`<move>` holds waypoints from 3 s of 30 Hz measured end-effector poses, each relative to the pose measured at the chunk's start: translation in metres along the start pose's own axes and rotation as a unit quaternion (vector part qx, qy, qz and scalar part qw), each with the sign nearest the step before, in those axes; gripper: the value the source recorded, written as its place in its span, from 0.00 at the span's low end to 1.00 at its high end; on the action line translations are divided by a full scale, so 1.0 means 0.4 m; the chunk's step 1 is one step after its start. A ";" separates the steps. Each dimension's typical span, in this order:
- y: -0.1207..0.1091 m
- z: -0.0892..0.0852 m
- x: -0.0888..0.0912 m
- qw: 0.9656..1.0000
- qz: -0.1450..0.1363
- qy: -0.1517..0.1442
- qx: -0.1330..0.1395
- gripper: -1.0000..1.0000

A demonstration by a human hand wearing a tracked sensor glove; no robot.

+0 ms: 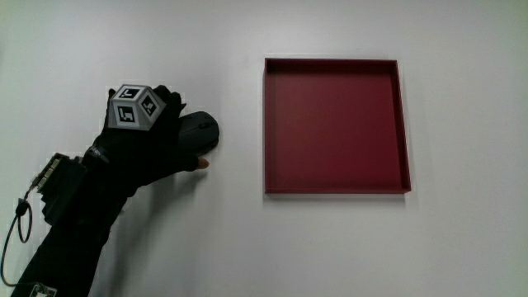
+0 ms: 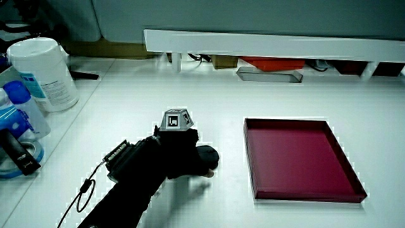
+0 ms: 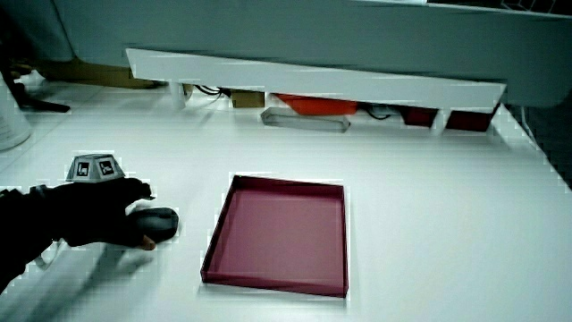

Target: Pick mouse from desk

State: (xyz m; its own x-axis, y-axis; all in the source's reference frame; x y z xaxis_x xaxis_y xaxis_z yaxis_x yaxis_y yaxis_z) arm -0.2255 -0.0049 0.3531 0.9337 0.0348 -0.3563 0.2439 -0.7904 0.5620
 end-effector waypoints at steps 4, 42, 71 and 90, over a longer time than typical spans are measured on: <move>0.050 -0.017 -0.001 1.000 -0.009 -0.017 -0.001 0.50; 0.319 -0.139 0.018 0.993 0.042 0.064 -0.092 0.50; 0.322 -0.164 0.019 0.997 0.028 0.076 -0.009 1.00; 0.296 -0.030 0.182 0.993 -0.091 0.059 0.038 1.00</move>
State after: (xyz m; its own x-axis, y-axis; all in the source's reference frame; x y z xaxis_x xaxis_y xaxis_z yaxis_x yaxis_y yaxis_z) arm -0.1254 -0.0886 0.4027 0.9017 0.2490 -0.3533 0.3945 -0.8083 0.4371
